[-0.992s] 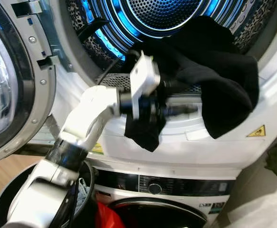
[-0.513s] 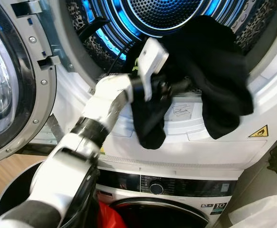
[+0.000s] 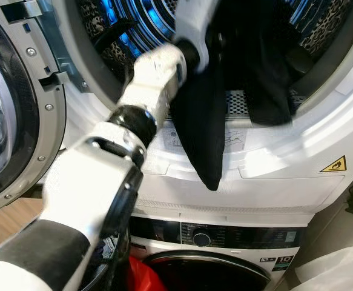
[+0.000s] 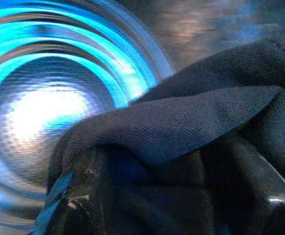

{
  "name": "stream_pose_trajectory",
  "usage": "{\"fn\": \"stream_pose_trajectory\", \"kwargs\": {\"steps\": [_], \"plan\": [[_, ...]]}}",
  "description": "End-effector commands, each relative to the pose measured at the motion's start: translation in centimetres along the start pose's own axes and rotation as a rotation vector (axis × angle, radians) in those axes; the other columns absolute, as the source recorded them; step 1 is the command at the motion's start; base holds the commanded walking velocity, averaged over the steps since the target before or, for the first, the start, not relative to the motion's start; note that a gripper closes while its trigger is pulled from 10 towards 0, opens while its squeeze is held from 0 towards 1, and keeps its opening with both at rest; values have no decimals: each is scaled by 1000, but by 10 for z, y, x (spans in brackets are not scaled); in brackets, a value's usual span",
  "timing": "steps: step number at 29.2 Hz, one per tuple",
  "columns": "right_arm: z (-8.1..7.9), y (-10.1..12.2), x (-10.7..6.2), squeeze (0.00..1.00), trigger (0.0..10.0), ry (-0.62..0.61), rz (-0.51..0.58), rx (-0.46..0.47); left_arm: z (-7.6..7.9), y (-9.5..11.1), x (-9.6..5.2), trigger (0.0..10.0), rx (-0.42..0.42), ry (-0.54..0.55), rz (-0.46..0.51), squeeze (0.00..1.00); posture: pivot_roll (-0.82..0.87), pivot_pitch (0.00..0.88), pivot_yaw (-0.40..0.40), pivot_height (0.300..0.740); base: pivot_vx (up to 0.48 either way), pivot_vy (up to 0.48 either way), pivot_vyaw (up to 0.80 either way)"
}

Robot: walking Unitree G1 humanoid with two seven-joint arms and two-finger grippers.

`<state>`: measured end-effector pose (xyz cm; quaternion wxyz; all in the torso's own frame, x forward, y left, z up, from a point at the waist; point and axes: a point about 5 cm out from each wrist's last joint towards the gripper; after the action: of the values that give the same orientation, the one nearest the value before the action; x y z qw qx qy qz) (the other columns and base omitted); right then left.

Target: Clothes washing

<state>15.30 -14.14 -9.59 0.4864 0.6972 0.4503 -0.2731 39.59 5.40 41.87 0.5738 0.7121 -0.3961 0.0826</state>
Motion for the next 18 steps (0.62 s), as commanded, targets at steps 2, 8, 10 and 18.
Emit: {"fn": "stream_pose_trajectory", "kwargs": {"steps": [2,8,10,18], "plan": [[0,-6,0,0,10000,-23,-9,15,-24,2,-4,10000,49,109,-42,0,-66,0,148,740,0,0,0],[-1,-7,1,0,10000,-43,-13,23,15,-28,-14,10000,14,-362,-132,0,-53,0,150,740,0,0,0],[-2,-6,1,0,10000,-41,-11,25,26,-32,-21,10000,10,-551,-121,0,-46,0,149,740,0,0,0],[-4,-4,2,0,10000,-38,-7,29,23,-10,-24,10000,-88,-795,16,0,-23,0,149,740,0,0,0]]}}
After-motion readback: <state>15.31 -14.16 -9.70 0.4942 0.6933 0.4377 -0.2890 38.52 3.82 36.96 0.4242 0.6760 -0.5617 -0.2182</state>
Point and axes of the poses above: a point about 5 cm out from each wrist's last joint towards the gripper, its own x axis pointing out of the wrist towards the gripper, its own y axis along the axis of the wrist's last joint, z = x × y, and after that the axes turned 9 degrees about x, right-handed
